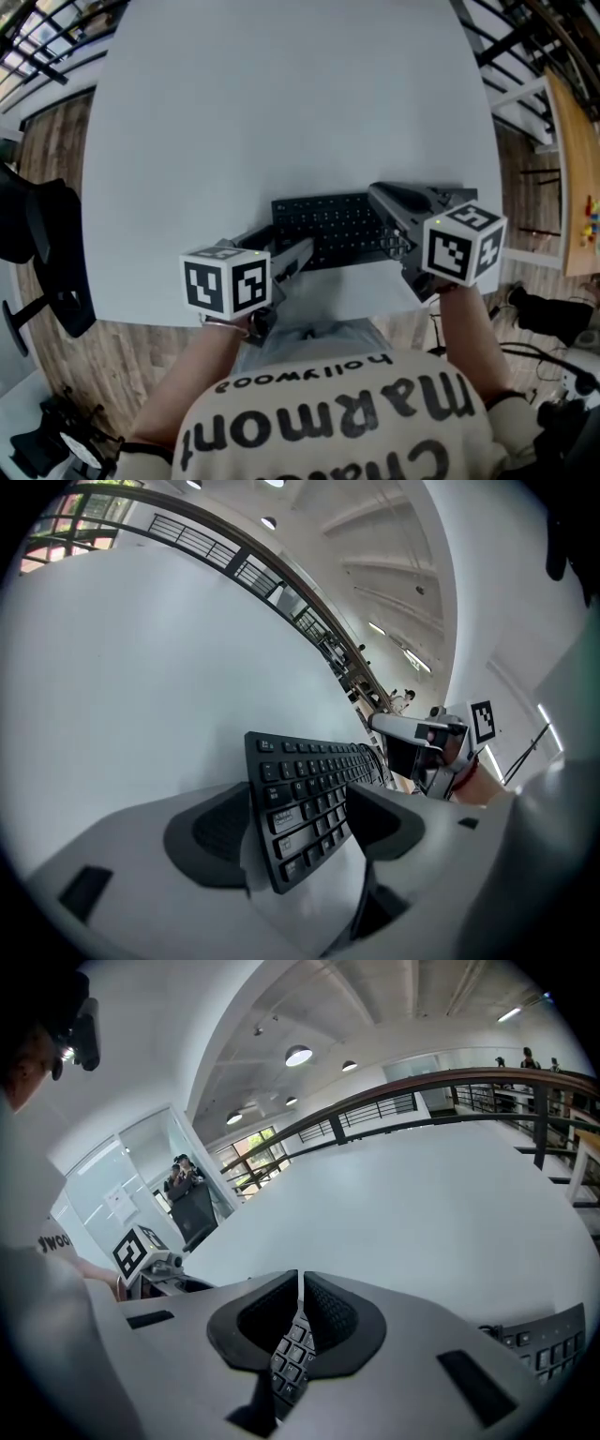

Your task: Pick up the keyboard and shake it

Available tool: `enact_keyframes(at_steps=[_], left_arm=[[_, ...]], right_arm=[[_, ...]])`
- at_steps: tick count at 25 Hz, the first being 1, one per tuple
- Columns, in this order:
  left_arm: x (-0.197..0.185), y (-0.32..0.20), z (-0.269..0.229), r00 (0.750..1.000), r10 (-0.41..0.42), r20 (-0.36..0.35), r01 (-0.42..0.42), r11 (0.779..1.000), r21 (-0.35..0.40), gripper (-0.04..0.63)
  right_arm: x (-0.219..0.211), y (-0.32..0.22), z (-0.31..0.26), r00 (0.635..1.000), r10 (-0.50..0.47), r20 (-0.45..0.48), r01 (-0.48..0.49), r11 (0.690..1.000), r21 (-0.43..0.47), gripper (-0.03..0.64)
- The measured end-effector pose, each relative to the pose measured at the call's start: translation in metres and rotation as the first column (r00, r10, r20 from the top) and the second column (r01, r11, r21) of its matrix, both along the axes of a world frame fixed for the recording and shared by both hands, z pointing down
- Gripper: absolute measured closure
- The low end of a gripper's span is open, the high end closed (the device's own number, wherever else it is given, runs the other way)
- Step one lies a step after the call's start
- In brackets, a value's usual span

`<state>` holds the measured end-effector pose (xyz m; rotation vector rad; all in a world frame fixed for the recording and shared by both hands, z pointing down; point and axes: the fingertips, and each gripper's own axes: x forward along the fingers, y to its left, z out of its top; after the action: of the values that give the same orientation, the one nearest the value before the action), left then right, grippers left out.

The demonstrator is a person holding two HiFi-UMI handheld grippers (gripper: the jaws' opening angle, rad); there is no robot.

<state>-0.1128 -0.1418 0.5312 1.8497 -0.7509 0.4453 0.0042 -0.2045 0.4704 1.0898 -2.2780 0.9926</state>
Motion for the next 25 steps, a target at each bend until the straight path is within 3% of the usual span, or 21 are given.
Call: enact_keyframes(at_steps=[3,6,7,9,10,14,19,23,25], left_arm=[[0.01,0.0,0.001,1.0,-0.009,-0.028,0.008,1.0,-0.031,0.283],[0.019,-0.001,-0.002,0.999,-0.007,-0.037,0.005,0.999,-0.045,0.279],[0.02,-0.001,-0.003,0.999,-0.006,-0.041,0.004,0.999,-0.047,0.279],[0.02,-0.002,-0.004,0.999,-0.007,-0.053,0.004,0.999,-0.051,0.272],[0.019,-0.002,-0.004,0.998,-0.009,-0.057,0.006,0.999,-0.051,0.267],[0.017,-0.004,-0.009,0.997,-0.025,-0.066,0.022,0.999,-0.032,0.267],[0.011,-0.005,-0.016,0.998,-0.011,-0.059,0.013,1.0,0.023,0.267],[0.015,-0.007,-0.024,0.999,-0.007,-0.052,0.009,0.999,0.052,0.267],[0.013,-0.006,-0.027,0.998,-0.01,-0.054,0.013,0.998,0.057,0.267]], right_arm=[[-0.009,0.008,-0.001,0.993,-0.116,0.031,0.117,0.993,-0.025,0.572],[-0.022,0.021,0.001,0.947,-0.319,-0.036,0.319,0.948,-0.012,0.563],[-0.025,0.024,0.003,0.922,-0.376,-0.087,0.377,0.926,-0.007,0.536],[-0.031,0.026,0.012,0.868,-0.467,-0.171,0.471,0.882,-0.02,0.411],[-0.033,0.026,0.017,0.841,-0.504,-0.196,0.508,0.861,-0.035,0.392],[-0.036,0.025,0.03,0.747,-0.617,-0.247,0.617,0.782,-0.086,0.349],[-0.042,0.016,0.039,0.667,-0.701,-0.253,0.697,0.707,-0.119,0.331],[-0.039,0.018,0.044,0.565,-0.791,-0.236,0.776,0.607,-0.175,0.333],[-0.042,0.02,0.045,0.534,-0.814,-0.227,0.797,0.575,-0.187,0.336]])
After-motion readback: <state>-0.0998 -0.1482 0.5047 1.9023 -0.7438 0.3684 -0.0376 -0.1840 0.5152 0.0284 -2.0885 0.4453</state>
